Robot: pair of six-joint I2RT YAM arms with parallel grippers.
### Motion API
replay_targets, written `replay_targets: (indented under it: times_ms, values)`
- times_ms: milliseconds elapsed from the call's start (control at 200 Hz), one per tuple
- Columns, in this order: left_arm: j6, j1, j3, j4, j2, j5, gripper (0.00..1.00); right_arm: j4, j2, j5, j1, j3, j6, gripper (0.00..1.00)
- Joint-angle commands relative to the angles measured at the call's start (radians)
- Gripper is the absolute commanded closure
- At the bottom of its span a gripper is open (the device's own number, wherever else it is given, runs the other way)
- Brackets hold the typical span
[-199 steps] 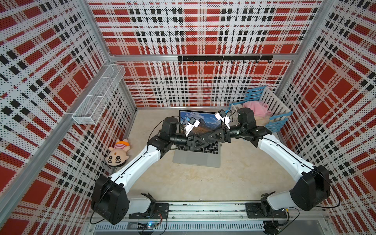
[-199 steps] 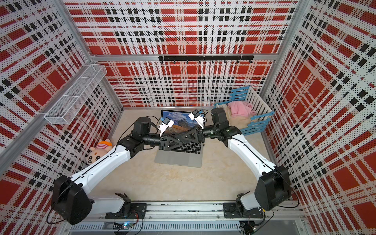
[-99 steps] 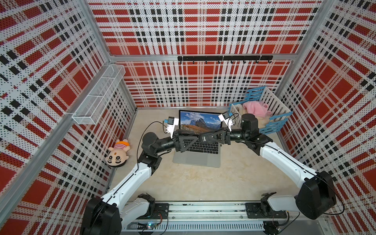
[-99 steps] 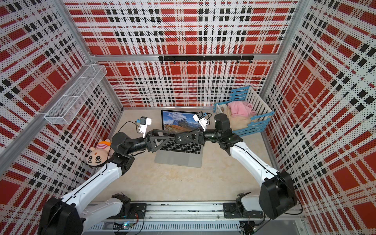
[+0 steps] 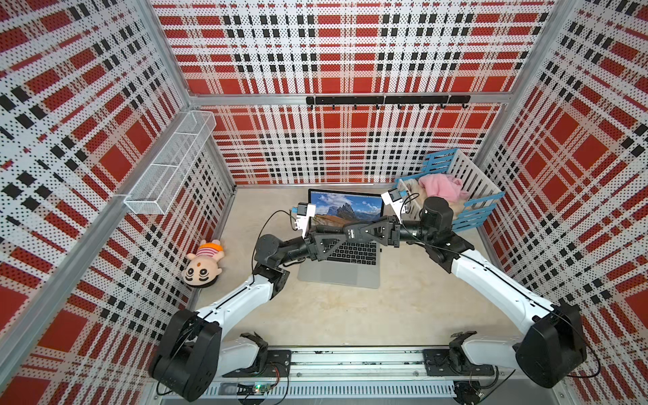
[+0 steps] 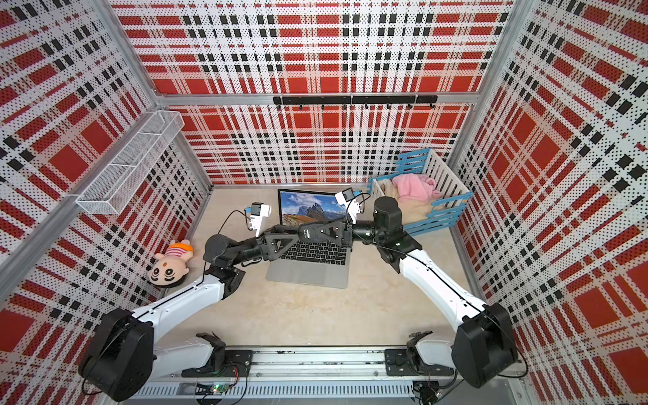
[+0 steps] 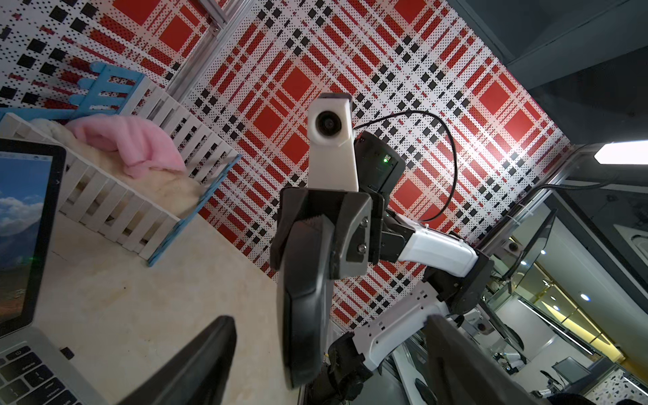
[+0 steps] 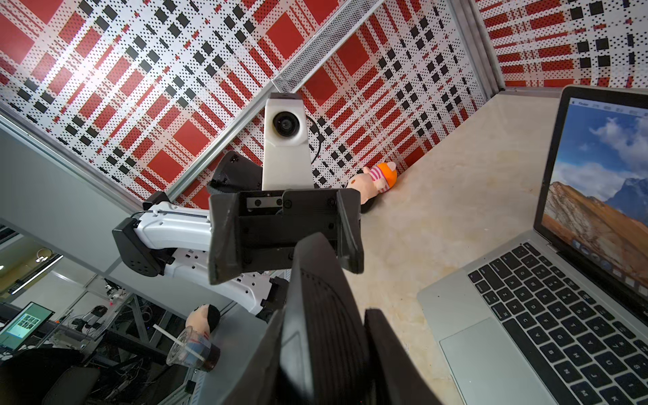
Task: Remove the wireless mouse receiver from the laptop
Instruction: Pick up the mouse from the center of the board.
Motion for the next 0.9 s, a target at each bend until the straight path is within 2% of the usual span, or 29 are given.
replay_targets:
  times_ms: [0, 170, 336, 671, 897]
  values:
    - [-0.013, -0.011, 0.041, 0.05, 0.014, 0.03, 0.2, 0.036, -0.01, -0.002, 0.016, 0.012, 0.008, 0.76]
    - [-0.034, -0.002, 0.054, 0.047, 0.049, 0.079, 0.37, 0.014, 0.001, -0.007, 0.033, 0.029, -0.012, 0.77]
    - [-0.054, 0.011, 0.067, 0.043, 0.074, 0.131, 0.48, -0.028, 0.009, -0.009, 0.037, 0.047, -0.039, 0.77]
    - [-0.062, 0.03, 0.082, 0.038, 0.086, 0.156, 0.55, -0.042, 0.028, -0.014, 0.053, 0.057, -0.04, 0.77]
    - [-0.061, 0.026, 0.083, 0.037, 0.094, 0.175, 0.63, -0.048, 0.038, -0.012, 0.064, 0.068, -0.068, 0.77]
